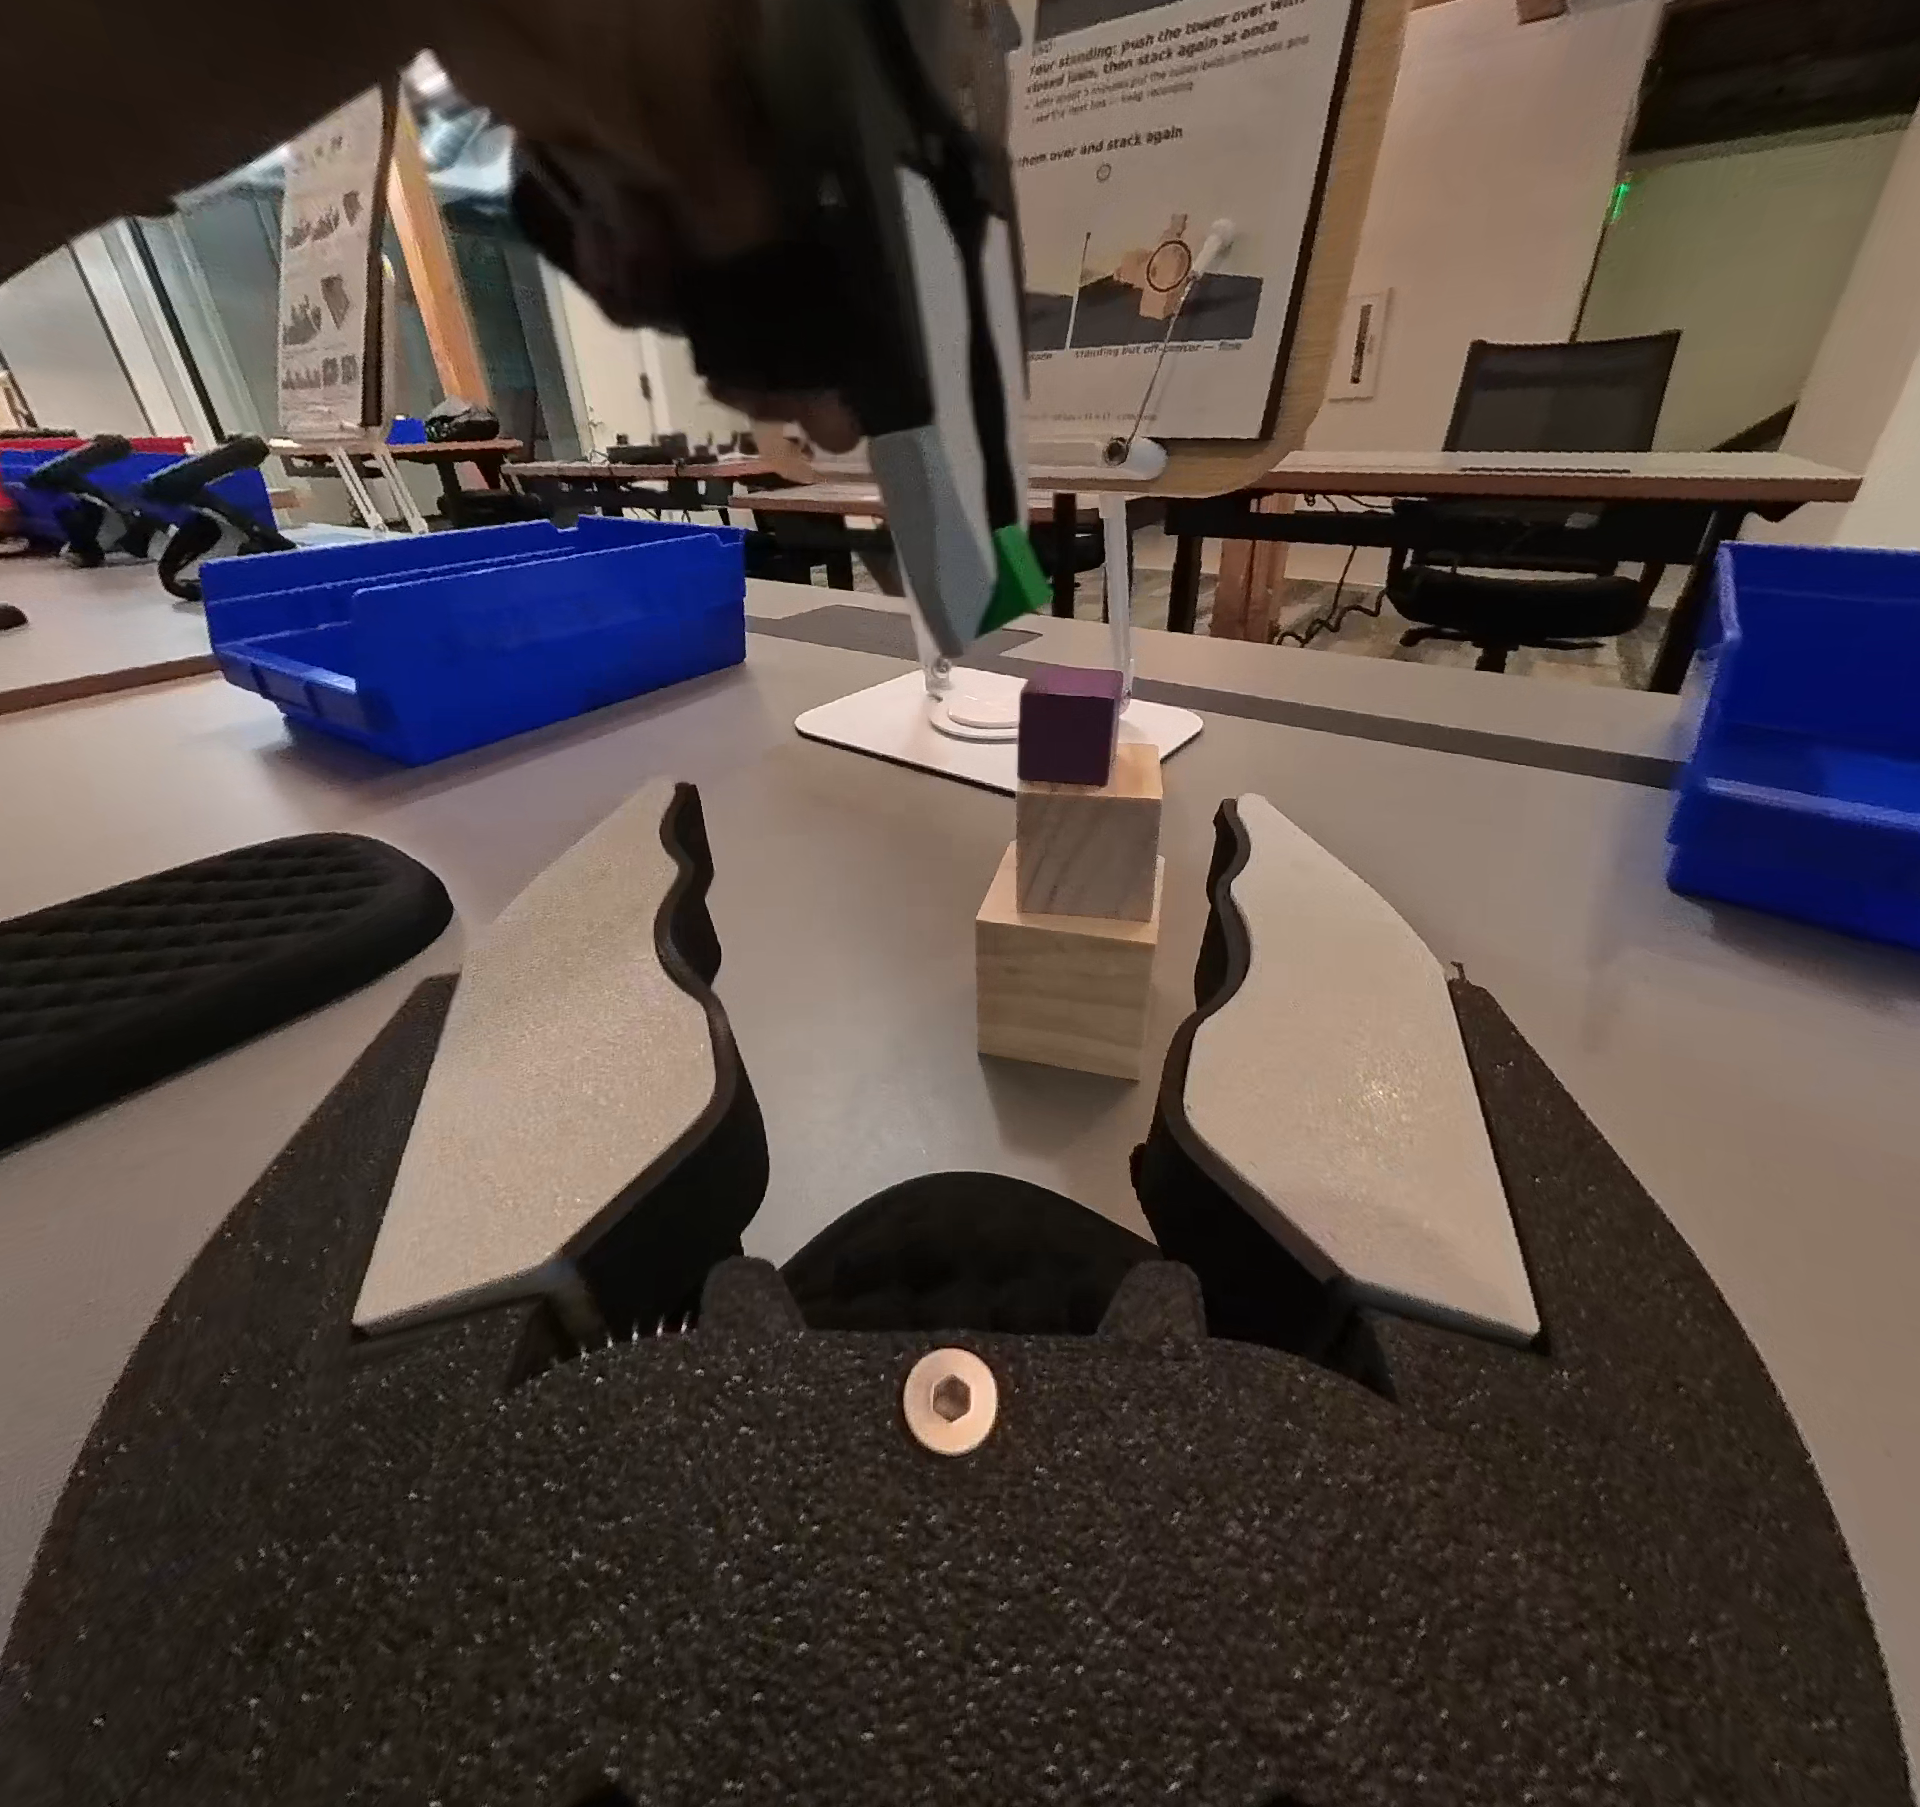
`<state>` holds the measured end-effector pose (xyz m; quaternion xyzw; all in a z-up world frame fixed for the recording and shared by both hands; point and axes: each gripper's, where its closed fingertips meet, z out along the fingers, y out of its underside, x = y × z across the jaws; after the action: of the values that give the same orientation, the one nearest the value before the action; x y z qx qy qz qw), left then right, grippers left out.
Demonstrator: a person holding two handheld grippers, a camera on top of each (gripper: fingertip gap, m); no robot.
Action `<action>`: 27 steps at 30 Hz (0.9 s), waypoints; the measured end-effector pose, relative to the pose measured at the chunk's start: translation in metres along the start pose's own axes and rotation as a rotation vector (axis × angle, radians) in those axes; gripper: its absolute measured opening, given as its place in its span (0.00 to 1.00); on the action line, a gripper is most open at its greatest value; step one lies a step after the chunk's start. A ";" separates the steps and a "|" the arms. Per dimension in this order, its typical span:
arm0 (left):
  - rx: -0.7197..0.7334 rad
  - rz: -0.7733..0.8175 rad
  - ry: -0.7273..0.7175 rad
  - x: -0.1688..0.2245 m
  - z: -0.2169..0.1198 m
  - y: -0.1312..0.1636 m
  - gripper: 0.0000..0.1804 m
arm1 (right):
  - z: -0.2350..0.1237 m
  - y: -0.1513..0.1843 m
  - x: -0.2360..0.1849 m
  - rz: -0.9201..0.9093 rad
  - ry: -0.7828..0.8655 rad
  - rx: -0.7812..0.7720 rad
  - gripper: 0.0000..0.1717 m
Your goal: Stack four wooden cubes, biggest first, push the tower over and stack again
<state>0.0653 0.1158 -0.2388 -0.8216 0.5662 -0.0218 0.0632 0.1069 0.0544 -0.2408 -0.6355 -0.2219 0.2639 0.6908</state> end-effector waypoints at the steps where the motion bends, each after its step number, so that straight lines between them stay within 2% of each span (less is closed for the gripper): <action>1: -0.028 0.006 -0.013 -0.003 -0.001 -0.003 0.12 | 0.000 0.000 -0.001 -0.007 -0.001 -0.002 0.53; 8: -0.215 0.040 -0.027 -0.009 -0.001 -0.008 0.12 | 0.000 0.000 -0.001 -0.010 0.000 0.003 0.53; 15: -0.339 0.065 -0.038 -0.011 0.008 -0.008 0.12 | -0.001 -0.001 -0.001 -0.012 -0.001 0.007 0.53; 19: -0.365 0.066 -0.035 -0.011 0.011 -0.007 0.12 | -0.001 -0.001 0.000 -0.009 -0.001 0.008 0.53; 27: -0.378 0.065 -0.040 -0.013 0.008 -0.005 0.20 | -0.001 -0.001 0.000 -0.008 -0.001 0.010 0.53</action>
<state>0.0659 0.1302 -0.2455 -0.8004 0.5850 0.1035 -0.0803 0.1075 0.0535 -0.2396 -0.6312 -0.2232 0.2627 0.6948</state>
